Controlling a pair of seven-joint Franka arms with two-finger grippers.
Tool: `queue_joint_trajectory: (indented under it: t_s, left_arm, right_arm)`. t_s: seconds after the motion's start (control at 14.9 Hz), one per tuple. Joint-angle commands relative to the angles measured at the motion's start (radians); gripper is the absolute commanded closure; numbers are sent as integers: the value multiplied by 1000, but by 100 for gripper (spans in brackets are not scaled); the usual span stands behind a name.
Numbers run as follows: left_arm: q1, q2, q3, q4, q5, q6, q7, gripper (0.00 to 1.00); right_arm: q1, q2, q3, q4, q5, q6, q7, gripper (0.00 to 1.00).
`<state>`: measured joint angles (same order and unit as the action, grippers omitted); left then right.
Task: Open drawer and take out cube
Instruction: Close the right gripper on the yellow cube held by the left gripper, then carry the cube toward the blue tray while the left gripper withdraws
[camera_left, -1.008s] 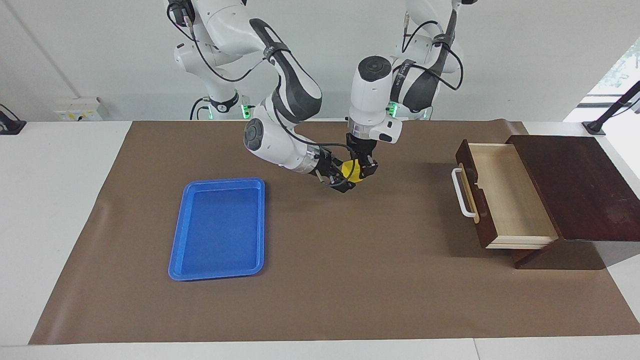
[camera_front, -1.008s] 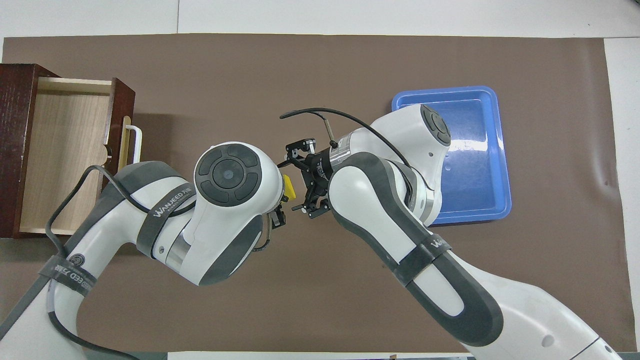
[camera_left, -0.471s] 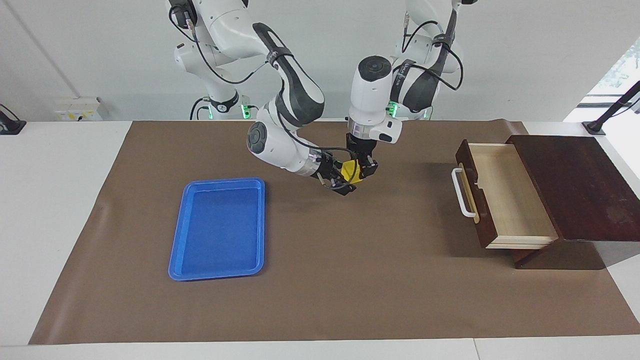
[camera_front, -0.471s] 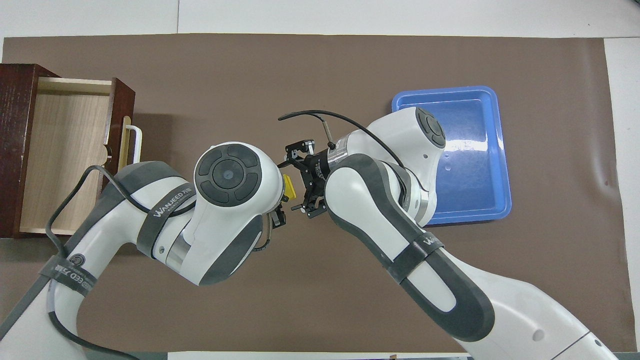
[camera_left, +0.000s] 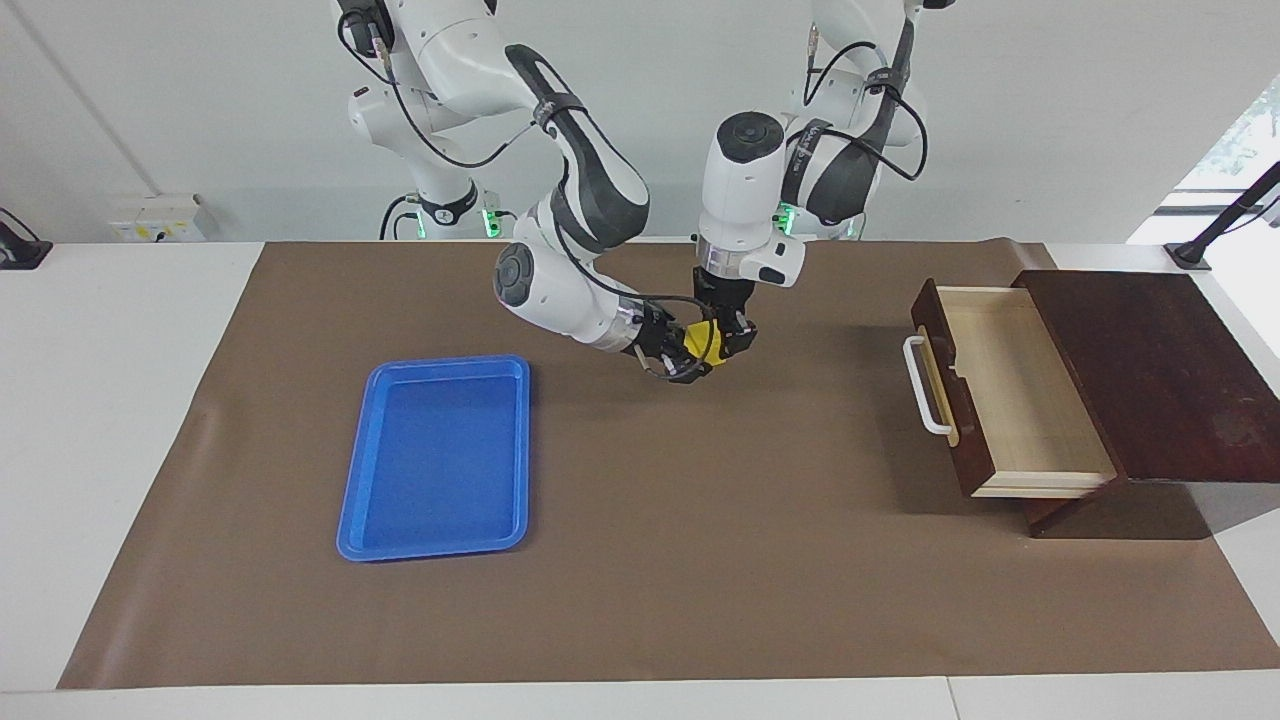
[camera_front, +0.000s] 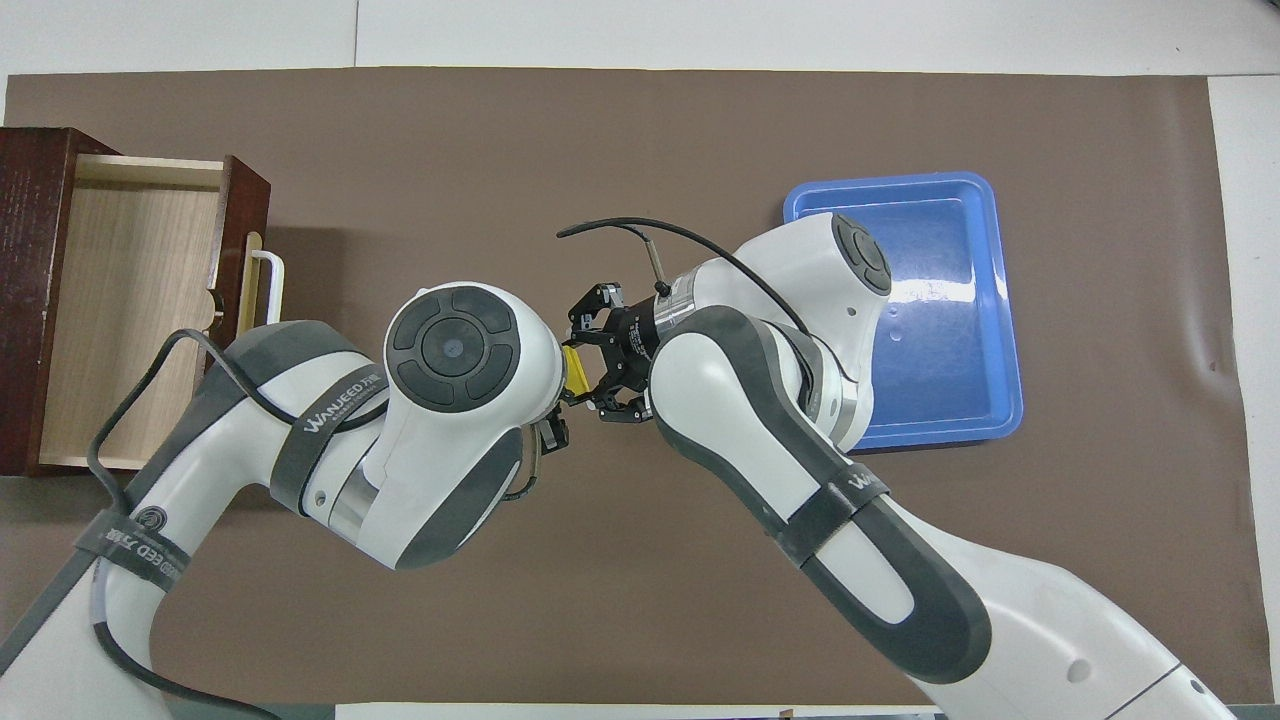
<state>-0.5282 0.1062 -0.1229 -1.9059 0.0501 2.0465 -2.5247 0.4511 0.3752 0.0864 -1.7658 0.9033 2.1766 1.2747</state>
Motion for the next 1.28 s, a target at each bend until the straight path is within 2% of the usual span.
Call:
queue_joint_trajectory:
  t_s: [0.0, 0.13, 0.2, 0.27, 0.34, 0.47, 0.81, 1.21]
  left_arm:
    - [-12, -11, 5, -21, -7, 11, -17, 100]
    - [-12, -13, 5, -19, -7, 11, -13, 100]
    - [-10, -13, 6, -19, -7, 8, -9, 95]
    - [-7, -13, 6, -18, -4, 0, -2, 36]
    - [0, -13, 6, -18, 13, -6, 10, 0]
    - [40, -13, 9, -19, 30, -14, 59, 0]
    - [258, 0, 9, -19, 31, -20, 430, 0]
    - [520, 16, 9, -16, 73, 23, 835, 0]
  right_arm:
    - [1, -1, 3, 25, 43, 19, 15, 100]
    - [-2, 1, 3, 35, 45, 11, 15, 100]
    - [-2, 1, 3, 37, 46, 11, 15, 100]
    - [-8, 1, 3, 39, 48, 8, 15, 100]
    - [-14, 4, 3, 43, 49, 2, 15, 100]
    - [-15, 7, 3, 54, 58, -4, 17, 100]
    - [-34, 8, 3, 69, 57, -30, 15, 100]
    - [-192, 11, -5, 91, 39, -162, 14, 100]
